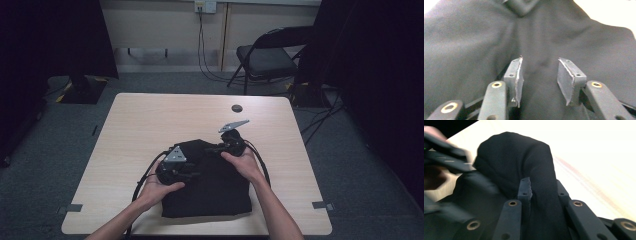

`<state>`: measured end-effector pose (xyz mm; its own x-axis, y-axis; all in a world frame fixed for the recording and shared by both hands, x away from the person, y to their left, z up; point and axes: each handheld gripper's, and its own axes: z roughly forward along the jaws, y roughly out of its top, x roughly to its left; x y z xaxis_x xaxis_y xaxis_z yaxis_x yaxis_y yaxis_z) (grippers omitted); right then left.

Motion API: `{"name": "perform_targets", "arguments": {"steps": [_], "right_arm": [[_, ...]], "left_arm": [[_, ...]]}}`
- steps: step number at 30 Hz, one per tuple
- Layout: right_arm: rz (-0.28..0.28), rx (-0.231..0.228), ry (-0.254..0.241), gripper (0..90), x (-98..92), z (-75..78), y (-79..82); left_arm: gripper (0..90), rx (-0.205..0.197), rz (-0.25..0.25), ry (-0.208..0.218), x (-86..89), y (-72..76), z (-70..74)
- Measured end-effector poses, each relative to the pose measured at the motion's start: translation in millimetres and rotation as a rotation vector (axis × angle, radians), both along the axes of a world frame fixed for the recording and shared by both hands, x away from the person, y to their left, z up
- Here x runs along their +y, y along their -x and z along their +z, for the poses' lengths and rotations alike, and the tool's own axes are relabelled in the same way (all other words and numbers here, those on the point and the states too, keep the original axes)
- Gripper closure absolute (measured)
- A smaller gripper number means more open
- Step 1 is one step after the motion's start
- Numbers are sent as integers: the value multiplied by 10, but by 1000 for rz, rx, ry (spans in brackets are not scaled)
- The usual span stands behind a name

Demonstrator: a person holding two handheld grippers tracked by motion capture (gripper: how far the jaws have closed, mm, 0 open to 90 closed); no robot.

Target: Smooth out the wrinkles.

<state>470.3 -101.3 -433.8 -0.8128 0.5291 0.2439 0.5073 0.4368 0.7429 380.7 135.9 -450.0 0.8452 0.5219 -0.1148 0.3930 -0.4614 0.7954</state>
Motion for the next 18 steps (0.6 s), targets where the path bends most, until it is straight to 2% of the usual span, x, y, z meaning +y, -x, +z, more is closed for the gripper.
{"name": "perform_targets", "arguments": {"steps": [2, 3, 4, 6, 7, 10, 13, 15, 18], "right_arm": [[-8, -5, -2, 735, -6, 17, -27], [-14, -9, 6, 735, -4, 27, -48], [-14, -9, 6, 735, -4, 27, -48], [-33, -18, 8, 735, -5, 49, -90], [-44, -28, 12, 735, 0, 63, -105], [-66, -54, 21, 735, 13, 103, -150], [-68, -82, 28, 735, 29, 164, -164], [-53, -97, 10, 734, 36, 221, -137], [-16, -127, -5, 731, 46, 300, -36]], "left_arm": [[564, 5, -11, 22, 57, 148, 79], [570, 5, -11, 22, 57, 148, 79], [570, 26, -42, 38, 64, 229, 90], [566, 27, -97, 15, 33, 351, 61], [555, 48, -107, 8, 5, 367, 31], [530, 66, -106, -31, -92, 329, -90], [528, 67, -68, -73, -159, 232, -198], [533, 68, -55, -69, -173, 156, -220], [544, 41, -6, -80, -182, 102, -235]]}}
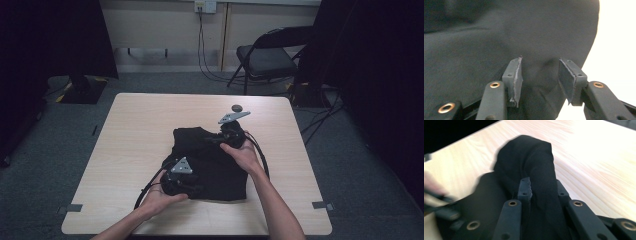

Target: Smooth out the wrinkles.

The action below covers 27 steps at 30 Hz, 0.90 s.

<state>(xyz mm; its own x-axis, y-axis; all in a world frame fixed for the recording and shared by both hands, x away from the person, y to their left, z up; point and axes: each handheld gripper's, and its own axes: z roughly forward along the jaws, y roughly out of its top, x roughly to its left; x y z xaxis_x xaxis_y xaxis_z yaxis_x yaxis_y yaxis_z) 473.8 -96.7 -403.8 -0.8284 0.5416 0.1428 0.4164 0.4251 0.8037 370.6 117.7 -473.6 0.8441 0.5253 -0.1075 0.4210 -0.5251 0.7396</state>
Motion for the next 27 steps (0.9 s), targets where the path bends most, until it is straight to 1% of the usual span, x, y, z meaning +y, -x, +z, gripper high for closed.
{"name": "perform_targets", "arguments": {"steps": [2, 3, 5, 6, 9, 10, 11, 12, 13, 14, 15, 16, 17, 18, 19, 20, 21, 22, 24, 25, 26, 27], "right_arm": [[40, -18, 6, 728, 6, 29, 121], [57, -29, 8, 725, 7, 33, 195], [93, -35, 21, 722, 8, 10, 344], [98, -43, 33, 721, 9, -13, 415], [123, -30, 41, 717, 0, -104, 609], [129, -18, 34, 714, -6, -137, 664], [135, -8, 34, 706, -10, -170, 713], [135, -1, 33, 694, -15, -203, 759], [132, 21, 19, 678, -24, -240, 796], [131, 40, 8, 661, -33, -276, 837], [128, 44, 3, 629, -42, -308, 883], [122, 70, -16, 590, -53, -342, 922], [123, 107, -31, 565, -60, -368, 956], [135, 122, -33, 560, -66, -375, 998], [145, 123, -32, 550, -73, -381, 1039], [143, 134, -33, 548, -81, -387, 1072], [131, 130, -38, 548, -98, -395, 1107], [133, 135, -41, 548, -117, -401, 1138], [141, 150, -39, 549, -154, -440, 1190], [144, 156, -33, 549, -160, -461, 1204], [153, 164, -25, 553, -162, -488, 1217], [148, 157, -19, 556, -163, -506, 1232]], "left_arm": [[544, -14, -1, -6, -6, -10, -18], [544, -16, 1, -1, -7, -12, -25], [544, -20, 2, -7, -14, -9, -28], [544, -26, 4, -9, -23, -2, -34], [543, -44, 8, -22, -41, 24, -54], [543, -54, 7, -26, -48, 31, -61], [543, -56, 8, -28, -53, 36, -66], [546, -64, 15, -30, -57, 39, -71], [554, -67, 22, -26, -63, 46, -77], [554, -79, 20, -33, -67, 53, -83], [554, -88, 21, -34, -74, 64, -88], [554, -88, 21, -36, -72, 62, -87], [554, -85, 22, -33, -67, 57, -88], [554, -83, 21, -30, -63, 56, -89], [554, -83, 15, -29, -58, 53, -88], [554, -80, 11, -26, -49, 47, -89], [555, -67, 6, -26, -33, 42, -83], [554, -59, 2, -26, -15, 41, -76], [553, -28, -13, -39, 45, 37, -55], [551, -17, -11, -42, 91, 39, -25], [539, -12, -5, -37, 147, 48, 7], [532, -11, 3, -29, 213, 54, 44]]}}
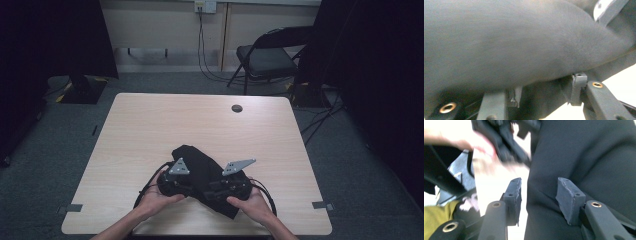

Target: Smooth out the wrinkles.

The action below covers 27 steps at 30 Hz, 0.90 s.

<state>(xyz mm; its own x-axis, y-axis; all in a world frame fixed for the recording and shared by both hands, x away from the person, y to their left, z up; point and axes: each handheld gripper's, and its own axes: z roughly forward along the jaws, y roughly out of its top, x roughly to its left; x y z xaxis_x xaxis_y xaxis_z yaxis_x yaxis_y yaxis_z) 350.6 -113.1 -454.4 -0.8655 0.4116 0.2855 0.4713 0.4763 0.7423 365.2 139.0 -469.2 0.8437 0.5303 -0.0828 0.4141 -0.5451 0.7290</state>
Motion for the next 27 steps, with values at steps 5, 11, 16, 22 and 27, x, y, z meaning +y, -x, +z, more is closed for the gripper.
{"name": "perform_targets", "arguments": {"steps": [5, 11, 16, 22, 27], "right_arm": [[9, -2, 17, 556, -7, -31, 20], [2, -15, 63, 573, -36, -63, 74], [-7, -24, 88, 621, -102, -79, 70], [-61, -36, 116, 657, -313, -140, 98], [-122, -55, 70, 662, -447, 18, 143]], "left_arm": [[534, -32, 82, 75, 358, 21, 230], [541, -91, 165, 173, 529, -115, 488], [527, -128, 128, 172, 300, -293, 486], [526, -38, 52, 66, 144, -297, 149], [480, -13, 31, 32, 168, -193, 167]]}}
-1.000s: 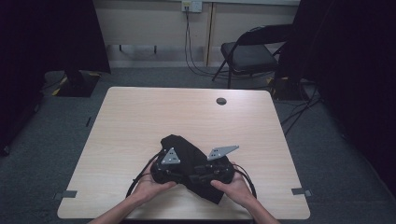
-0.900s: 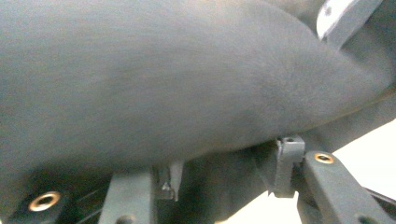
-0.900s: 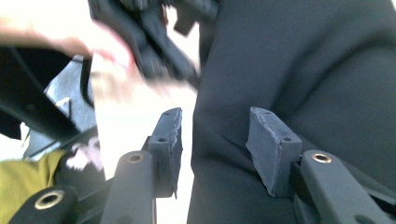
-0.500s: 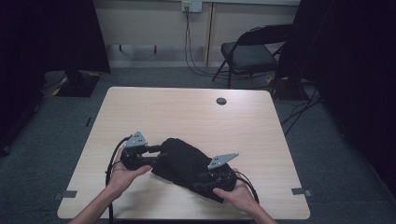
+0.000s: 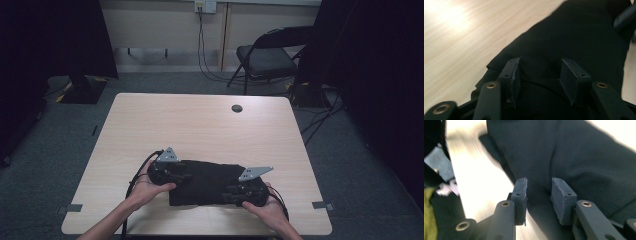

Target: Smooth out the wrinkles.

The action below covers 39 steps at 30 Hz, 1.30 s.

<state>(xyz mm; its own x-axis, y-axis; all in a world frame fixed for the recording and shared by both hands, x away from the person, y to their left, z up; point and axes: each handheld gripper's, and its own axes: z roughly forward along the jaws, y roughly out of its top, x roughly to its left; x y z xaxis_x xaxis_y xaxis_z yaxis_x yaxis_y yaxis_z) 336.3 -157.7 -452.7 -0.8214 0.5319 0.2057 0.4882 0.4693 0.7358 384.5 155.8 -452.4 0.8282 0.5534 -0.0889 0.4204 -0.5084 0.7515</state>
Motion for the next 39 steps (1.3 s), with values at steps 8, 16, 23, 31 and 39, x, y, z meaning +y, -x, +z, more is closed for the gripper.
{"name": "perform_targets", "arguments": {"steps": [8, 16, 23, 31, 39], "right_arm": [[-123, -67, -1, 711, 138, 170, -290], [-125, -39, 65, 398, 83, -97, -182], [-127, -89, 86, 367, -27, -202, -51], [-149, -85, 89, 344, 11, -233, -30], [-220, -116, 113, 337, 97, -275, -220]], "left_arm": [[559, -24, -4, 28, -26, -53, 51], [415, -1, -64, -13, -64, 205, -109], [313, 78, -75, 52, -39, 293, -103], [297, 14, -74, -75, -163, 340, -196], [226, 13, 10, -108, -162, -88, -320]]}}
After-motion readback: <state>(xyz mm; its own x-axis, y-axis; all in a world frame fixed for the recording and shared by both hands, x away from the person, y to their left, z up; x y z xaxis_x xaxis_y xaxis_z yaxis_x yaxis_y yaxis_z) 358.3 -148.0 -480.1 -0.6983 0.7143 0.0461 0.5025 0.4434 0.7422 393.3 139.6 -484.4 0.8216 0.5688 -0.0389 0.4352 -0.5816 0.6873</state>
